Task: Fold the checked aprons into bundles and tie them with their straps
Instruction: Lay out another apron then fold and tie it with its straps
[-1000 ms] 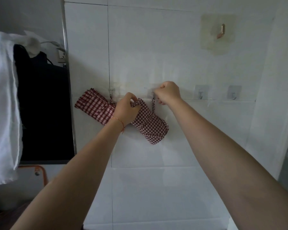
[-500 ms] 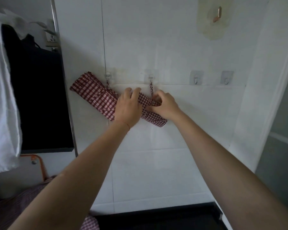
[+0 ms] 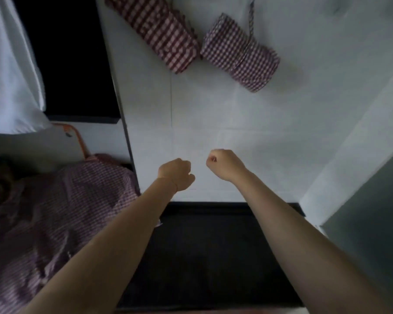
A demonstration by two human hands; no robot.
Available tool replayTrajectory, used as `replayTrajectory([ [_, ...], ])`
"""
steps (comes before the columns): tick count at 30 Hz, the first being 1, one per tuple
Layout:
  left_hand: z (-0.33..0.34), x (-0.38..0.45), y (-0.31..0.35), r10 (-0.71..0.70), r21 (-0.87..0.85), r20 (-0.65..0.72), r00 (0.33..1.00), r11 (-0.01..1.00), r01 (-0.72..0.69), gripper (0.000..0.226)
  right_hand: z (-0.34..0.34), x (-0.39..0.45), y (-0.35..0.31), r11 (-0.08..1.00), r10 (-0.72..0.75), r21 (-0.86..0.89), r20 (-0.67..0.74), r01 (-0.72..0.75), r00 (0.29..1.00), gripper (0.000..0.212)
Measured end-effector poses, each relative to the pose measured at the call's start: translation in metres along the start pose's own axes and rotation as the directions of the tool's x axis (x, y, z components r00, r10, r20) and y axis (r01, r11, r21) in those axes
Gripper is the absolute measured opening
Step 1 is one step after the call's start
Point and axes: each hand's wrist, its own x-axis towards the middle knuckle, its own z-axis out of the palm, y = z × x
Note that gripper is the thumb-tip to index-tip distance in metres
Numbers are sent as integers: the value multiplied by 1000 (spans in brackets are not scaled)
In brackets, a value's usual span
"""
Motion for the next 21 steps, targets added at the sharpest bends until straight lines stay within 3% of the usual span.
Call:
replayTrajectory([
  [2, 39, -18, -25, -69, -70, 45, 997, 995, 72, 40, 41, -8, 20, 999, 49, -30, 233, -44, 971, 20],
  [5, 83, -48, -62, -150, -97, 115, 982, 982, 162, 46, 98, -28, 32, 997, 76, -6, 375, -79, 924, 19],
  [15, 153, -117, -210, -409, -187, 183, 894, 879, 440, 47, 240, -48, -41, 979, 55, 143, 498, -145, 866, 22],
  [18, 164, -117, -261, -417, -217, 245, 875, 857, 468, 55, 273, -30, -75, 913, 169, 262, 451, -311, 876, 31],
  [21, 172, -112, -300, -377, -252, 331, 865, 848, 466, 62, 299, -6, -100, 738, 344, 430, 423, -520, 838, 31],
])
